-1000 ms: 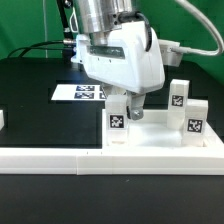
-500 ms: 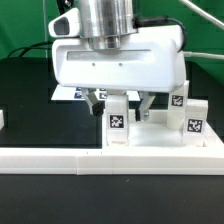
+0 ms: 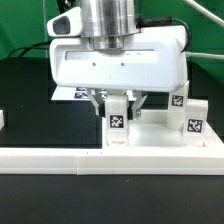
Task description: Assemble square table
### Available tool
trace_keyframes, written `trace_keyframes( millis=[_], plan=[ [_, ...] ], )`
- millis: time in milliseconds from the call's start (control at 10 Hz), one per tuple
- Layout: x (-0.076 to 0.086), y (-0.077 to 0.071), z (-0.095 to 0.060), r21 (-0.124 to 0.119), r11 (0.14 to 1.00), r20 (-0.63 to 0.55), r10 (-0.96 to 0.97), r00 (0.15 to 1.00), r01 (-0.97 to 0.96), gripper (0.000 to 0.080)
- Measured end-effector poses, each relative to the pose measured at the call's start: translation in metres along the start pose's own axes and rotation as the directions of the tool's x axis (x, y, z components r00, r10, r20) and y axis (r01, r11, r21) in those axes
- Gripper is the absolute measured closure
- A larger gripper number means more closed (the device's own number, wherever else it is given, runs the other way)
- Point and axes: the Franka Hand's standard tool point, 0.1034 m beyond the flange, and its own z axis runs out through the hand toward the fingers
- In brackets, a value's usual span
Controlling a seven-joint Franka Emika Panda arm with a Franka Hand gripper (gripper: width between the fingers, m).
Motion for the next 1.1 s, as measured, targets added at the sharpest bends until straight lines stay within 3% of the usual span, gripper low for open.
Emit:
trace_keyframes(
  millis=[400, 600, 800, 900, 1100],
  plan=[
    [0.000, -0.002, 0.000, 0.000, 0.950, 0.001, 0.313, 0.950, -0.313, 0.0511],
    [0.001, -0.007, 0.002, -0.025, 0.775, 0.023, 0.633, 0.774, -0.632, 0.0511],
    [0.001, -0.010, 0.006, 0.009, 0.442, 0.105, 0.891, 0.441, -0.897, 0.0511],
    [0.001, -0.012, 0.007, 0.006, 0.401, 0.103, 0.911, 0.400, -0.916, 0.0511],
    [0.001, -0.011, 0.007, 0.010, 0.444, 0.098, 0.891, 0.443, -0.896, 0.0510]
  ],
)
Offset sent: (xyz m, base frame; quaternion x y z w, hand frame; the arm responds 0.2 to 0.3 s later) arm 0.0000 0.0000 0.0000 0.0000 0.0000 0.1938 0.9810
